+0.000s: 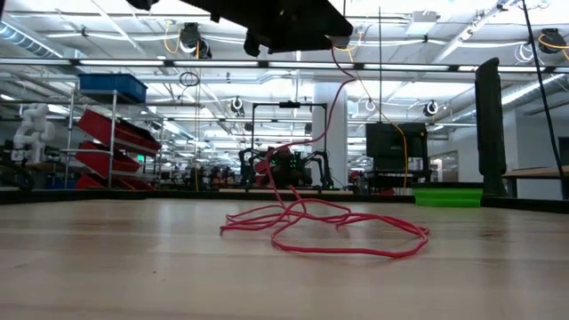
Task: Coil cords
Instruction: Coil the red wire into the spool
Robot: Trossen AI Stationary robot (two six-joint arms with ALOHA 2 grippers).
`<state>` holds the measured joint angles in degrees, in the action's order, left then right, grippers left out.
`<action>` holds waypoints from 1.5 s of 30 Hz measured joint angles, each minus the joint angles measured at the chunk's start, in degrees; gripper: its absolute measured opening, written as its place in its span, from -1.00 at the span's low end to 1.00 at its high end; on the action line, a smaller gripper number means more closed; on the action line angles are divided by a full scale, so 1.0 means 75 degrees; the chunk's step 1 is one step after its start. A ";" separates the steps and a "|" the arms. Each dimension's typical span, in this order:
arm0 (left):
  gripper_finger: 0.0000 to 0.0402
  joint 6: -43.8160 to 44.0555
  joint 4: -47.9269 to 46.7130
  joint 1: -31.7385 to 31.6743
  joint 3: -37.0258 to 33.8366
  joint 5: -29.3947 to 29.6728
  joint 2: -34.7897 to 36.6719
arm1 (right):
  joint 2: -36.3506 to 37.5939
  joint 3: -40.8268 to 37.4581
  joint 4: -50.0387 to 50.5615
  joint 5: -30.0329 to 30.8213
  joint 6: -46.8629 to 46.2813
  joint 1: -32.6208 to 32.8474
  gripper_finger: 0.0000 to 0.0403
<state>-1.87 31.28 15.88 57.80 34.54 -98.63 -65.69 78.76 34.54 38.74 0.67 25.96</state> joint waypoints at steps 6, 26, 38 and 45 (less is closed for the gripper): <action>0.13 0.0006 0.0111 -0.0126 0.0000 -0.0534 -0.0293 | -0.0003 0.0000 0.0000 0.0000 0.0000 0.0000 -1.00; 0.13 0.0207 0.0377 -0.0043 0.0000 -0.0542 -0.0460 | -0.0003 0.0003 0.0070 0.0000 0.0000 0.0003 -1.00; -0.19 0.0320 0.0269 -0.0004 0.0000 -0.0516 -0.0460 | -0.0003 0.0003 0.0070 0.0000 -0.0003 0.0002 -1.00; -0.35 0.0376 0.0241 -0.0006 0.0000 -0.0176 -0.0460 | -0.0003 0.0003 0.0067 0.0000 -0.0003 0.0003 -1.00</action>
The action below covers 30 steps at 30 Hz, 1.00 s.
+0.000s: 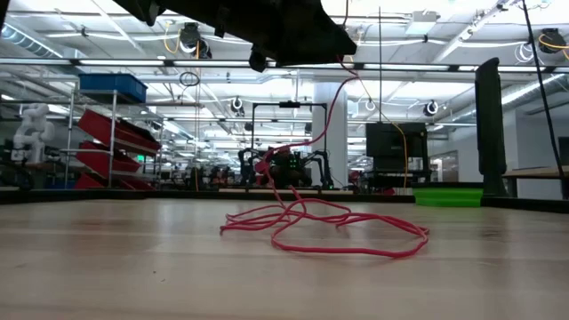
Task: Coil cords
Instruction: Coil the red wire into the spool
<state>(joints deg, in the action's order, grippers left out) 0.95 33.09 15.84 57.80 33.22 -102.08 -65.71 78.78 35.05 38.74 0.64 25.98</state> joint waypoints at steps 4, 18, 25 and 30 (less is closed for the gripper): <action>-0.44 -0.0003 -0.0085 0.0000 0.0000 0.0231 0.0000 | 0.0000 0.0000 -0.0003 0.0000 0.0000 -0.0001 -1.00; -0.96 -0.0045 -0.0072 0.0000 0.0000 0.0465 0.0000 | 0.0000 0.0000 -0.0003 0.0000 0.0000 0.0000 -1.00; -0.98 -0.0086 0.0514 -0.0034 0.0000 0.0392 0.0000 | 0.0000 0.0000 -0.0059 0.0000 -0.0008 -0.0003 -1.00; -0.99 -0.0227 0.1145 -0.0256 0.0000 0.0143 0.0000 | -0.0038 0.0000 -0.0318 0.0016 -0.0227 -0.0002 -1.00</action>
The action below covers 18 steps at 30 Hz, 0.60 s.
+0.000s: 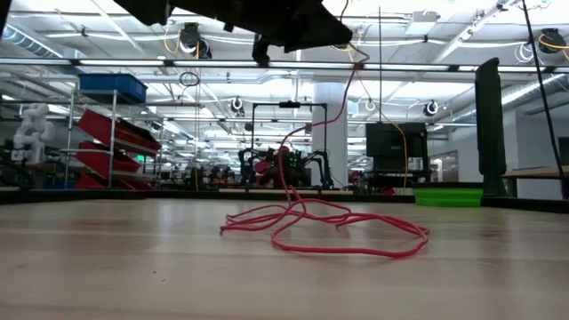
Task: Coil cords
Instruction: Coil the red wire into the spool
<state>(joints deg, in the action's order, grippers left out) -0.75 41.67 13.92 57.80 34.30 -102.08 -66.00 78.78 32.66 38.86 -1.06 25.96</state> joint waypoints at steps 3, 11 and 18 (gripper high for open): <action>-0.99 0.0164 0.0053 -0.0202 0.0070 -0.0463 -0.0003 | -0.0043 0.0000 -0.0251 0.0052 0.0003 0.0002 -1.00; -0.99 0.0251 0.0069 -0.0647 0.0549 -0.1015 -0.0006 | -0.0322 0.0000 -0.0810 0.0954 0.0044 -0.0071 -1.00; -0.99 0.0259 -0.0059 -0.1077 0.1179 -0.1703 -0.0288 | -0.0372 0.0000 -0.1046 0.2165 0.0281 -0.0068 -1.00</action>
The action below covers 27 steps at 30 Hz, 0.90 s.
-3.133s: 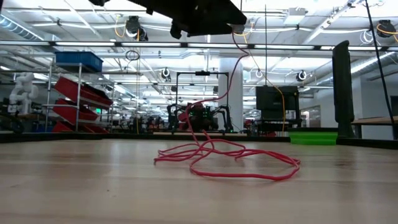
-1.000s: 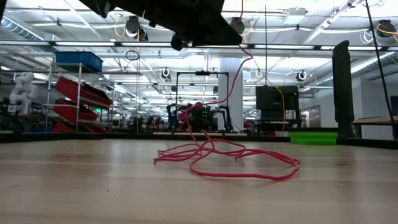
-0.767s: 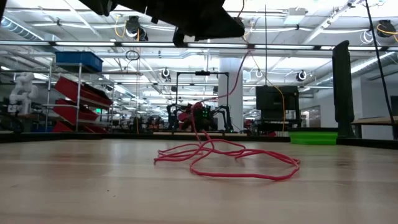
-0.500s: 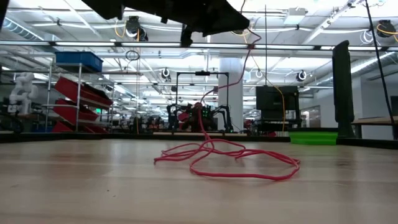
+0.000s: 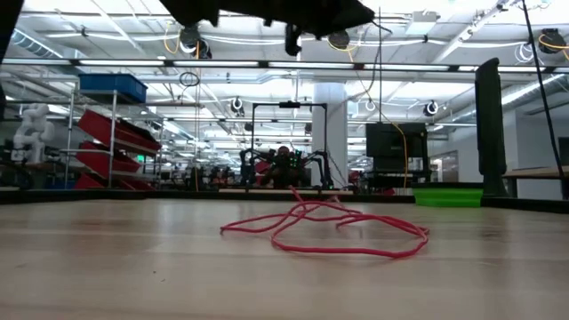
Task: Coil cords
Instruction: Coil the red wire into the spool
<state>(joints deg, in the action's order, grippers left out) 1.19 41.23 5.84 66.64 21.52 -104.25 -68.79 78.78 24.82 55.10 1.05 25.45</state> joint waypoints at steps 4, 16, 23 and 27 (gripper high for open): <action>-0.99 0.0329 -0.0314 -0.0088 0.0155 -0.0519 -0.0453 | -0.0013 0.0000 0.0032 0.0101 0.0039 0.0000 -1.00; -0.60 0.0399 -0.1159 0.0372 0.0139 -0.1464 -0.0619 | -0.0013 0.0000 0.0193 0.0075 0.0039 0.0015 -1.00; -0.27 0.0397 -0.2682 0.0792 0.0142 -0.0601 0.0112 | -0.0013 0.0000 0.0201 0.0072 0.0039 0.0017 -1.00; -0.24 0.0588 -0.4051 0.1121 0.0142 0.0036 0.0556 | -0.0013 0.0000 0.0205 0.0076 0.0033 0.0017 -1.00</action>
<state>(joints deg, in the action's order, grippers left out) 5.60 10.85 14.25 67.70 21.79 -100.08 -68.88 78.78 26.36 55.67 1.30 25.58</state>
